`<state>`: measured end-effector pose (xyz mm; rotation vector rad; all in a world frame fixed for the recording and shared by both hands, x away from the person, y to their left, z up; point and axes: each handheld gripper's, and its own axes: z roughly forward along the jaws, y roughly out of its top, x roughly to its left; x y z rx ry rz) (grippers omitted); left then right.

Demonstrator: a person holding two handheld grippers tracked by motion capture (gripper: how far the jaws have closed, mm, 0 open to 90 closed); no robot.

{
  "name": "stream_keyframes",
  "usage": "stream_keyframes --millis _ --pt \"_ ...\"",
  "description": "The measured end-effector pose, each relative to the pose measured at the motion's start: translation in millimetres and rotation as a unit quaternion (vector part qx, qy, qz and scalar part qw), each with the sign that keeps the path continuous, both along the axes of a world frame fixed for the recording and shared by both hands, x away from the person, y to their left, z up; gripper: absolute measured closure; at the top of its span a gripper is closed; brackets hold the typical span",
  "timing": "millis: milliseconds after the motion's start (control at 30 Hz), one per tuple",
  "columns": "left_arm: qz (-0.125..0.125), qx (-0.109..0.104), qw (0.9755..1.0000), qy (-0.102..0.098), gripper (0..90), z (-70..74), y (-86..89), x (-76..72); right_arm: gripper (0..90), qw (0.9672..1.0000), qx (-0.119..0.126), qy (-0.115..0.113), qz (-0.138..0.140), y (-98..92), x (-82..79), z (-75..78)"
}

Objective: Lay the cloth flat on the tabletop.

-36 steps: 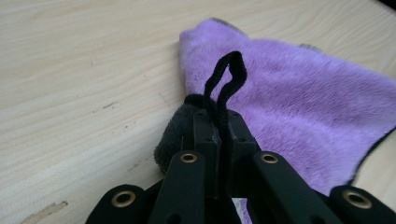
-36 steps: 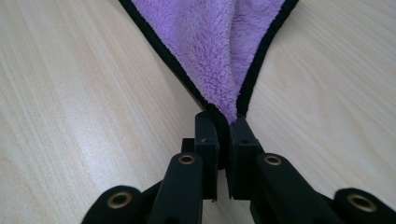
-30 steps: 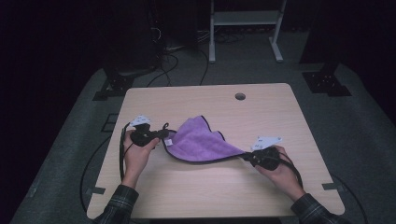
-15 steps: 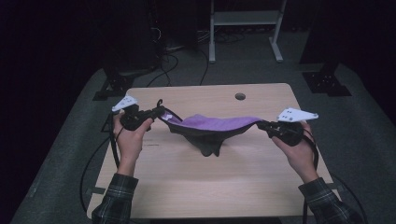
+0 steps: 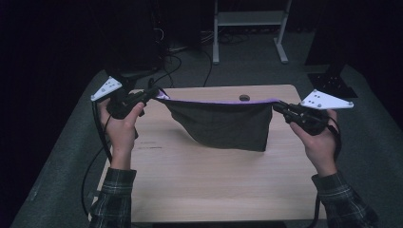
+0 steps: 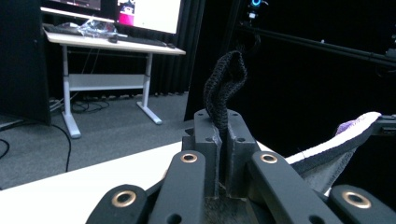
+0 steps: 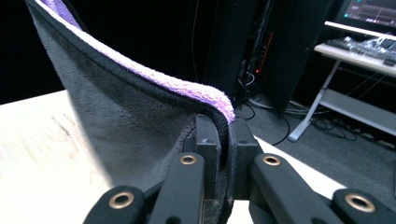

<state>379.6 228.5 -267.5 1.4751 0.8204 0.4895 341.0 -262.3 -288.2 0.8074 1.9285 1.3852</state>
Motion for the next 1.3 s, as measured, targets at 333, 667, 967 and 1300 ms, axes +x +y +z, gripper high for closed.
stream_keyframes --millis 333,667,967,1300 --pt "0.022 -0.002 0.9996 0.018 85.9 -9.2 -4.1 40.5 85.0 0.9995 0.0 0.026 -0.019 3.2 45.9 0.7" --pt "0.03 -0.007 0.9993 -0.02 85.9 10.4 -4.1 52.1 84.9 0.9993 0.01 -0.013 -0.035 8.8 74.0 34.4" --pt "0.013 0.021 0.9977 0.063 85.8 -51.5 -6.3 37.5 84.8 0.9986 -0.003 0.047 -0.024 5.0 73.2 -21.2" --pt "-0.001 0.043 0.993 0.11 85.6 -88.8 -0.9 5.4 84.7 0.9941 -0.019 0.105 0.018 4.9 46.7 -69.2"
